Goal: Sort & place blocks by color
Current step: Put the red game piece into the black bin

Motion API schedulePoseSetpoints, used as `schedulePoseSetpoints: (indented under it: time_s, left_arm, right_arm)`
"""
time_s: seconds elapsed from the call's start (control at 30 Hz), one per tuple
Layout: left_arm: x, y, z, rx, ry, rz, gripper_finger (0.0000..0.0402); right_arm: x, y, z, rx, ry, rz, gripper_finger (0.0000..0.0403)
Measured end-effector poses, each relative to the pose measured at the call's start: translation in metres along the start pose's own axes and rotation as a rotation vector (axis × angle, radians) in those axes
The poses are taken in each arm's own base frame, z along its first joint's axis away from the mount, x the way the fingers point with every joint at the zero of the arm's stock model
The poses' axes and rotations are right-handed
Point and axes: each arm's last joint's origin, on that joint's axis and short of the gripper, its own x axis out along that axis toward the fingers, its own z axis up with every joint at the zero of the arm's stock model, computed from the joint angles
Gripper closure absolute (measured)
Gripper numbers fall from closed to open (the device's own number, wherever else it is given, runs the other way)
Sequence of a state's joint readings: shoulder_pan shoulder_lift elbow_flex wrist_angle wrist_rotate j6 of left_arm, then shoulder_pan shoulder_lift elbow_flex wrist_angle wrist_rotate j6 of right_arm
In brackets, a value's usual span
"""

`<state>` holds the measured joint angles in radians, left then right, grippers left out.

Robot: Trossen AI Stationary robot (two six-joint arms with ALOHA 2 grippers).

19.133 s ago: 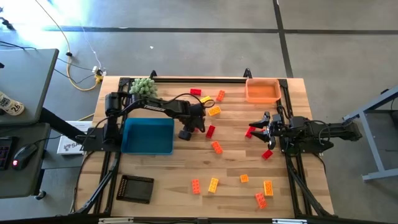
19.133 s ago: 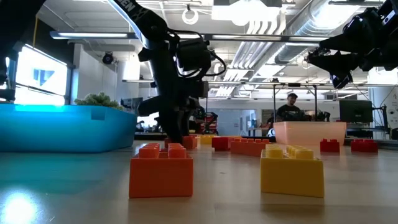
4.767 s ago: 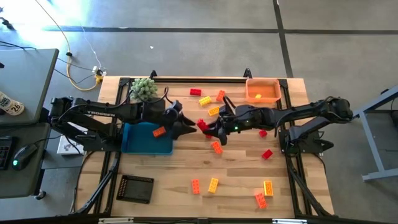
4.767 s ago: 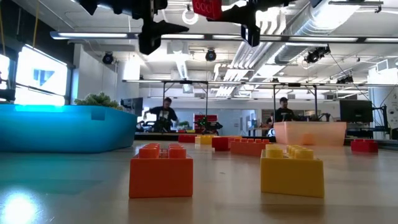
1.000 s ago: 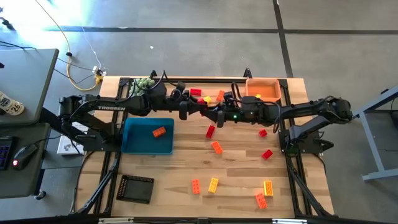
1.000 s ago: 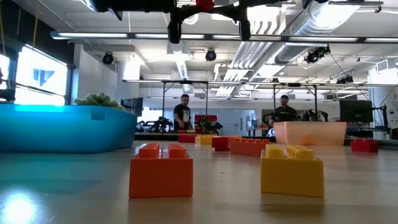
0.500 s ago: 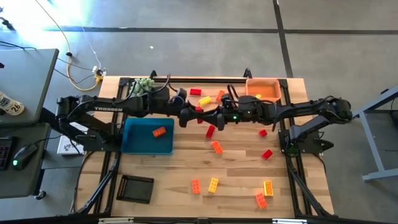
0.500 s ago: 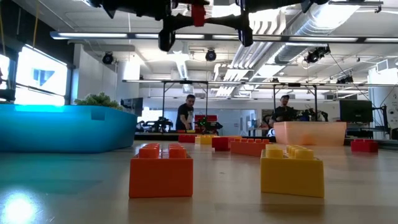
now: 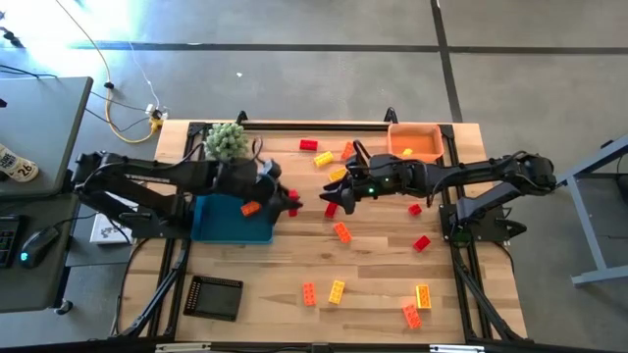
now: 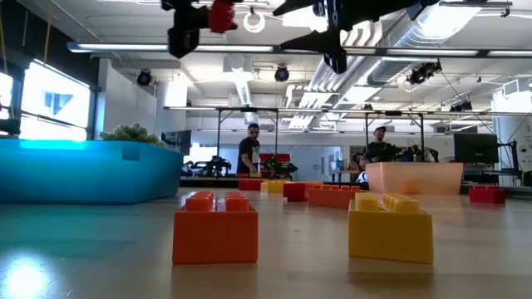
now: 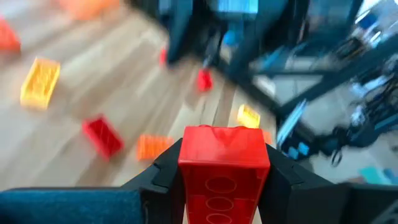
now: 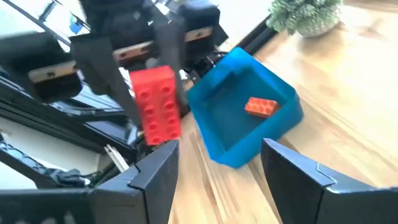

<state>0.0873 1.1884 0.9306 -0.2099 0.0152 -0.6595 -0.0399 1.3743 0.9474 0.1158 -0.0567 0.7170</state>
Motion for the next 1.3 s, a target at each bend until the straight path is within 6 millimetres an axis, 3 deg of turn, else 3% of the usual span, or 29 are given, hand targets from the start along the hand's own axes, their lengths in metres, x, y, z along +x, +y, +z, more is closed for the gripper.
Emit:
schedulePoseSetpoints:
  time_s: [0.43, 0.87, 1.13, 1.3]
  left_arm:
    - [-0.029, -0.032, -0.087, -0.048, 0.438, 0.205, 0.0288]
    - [-0.062, -0.064, -0.155, -0.163, 0.645, 0.291, 0.0282]
    - [-0.058, -0.074, -0.195, -0.119, 0.810, 0.357, 0.0281]
    - [-0.049, -0.075, -0.208, -0.120, 0.876, 0.387, 0.0269]
  right_arm:
    - [0.000, -0.005, 0.000, -0.065, 0.016, -0.028, 0.0189]
    - [-0.003, -0.028, 0.007, -0.032, 0.052, -0.139, 0.0189]
    - [-0.005, -0.035, 0.012, -0.072, 0.050, -0.165, 0.0189]
    - [-0.005, -0.039, 0.014, -0.066, 0.046, -0.177, 0.0189]
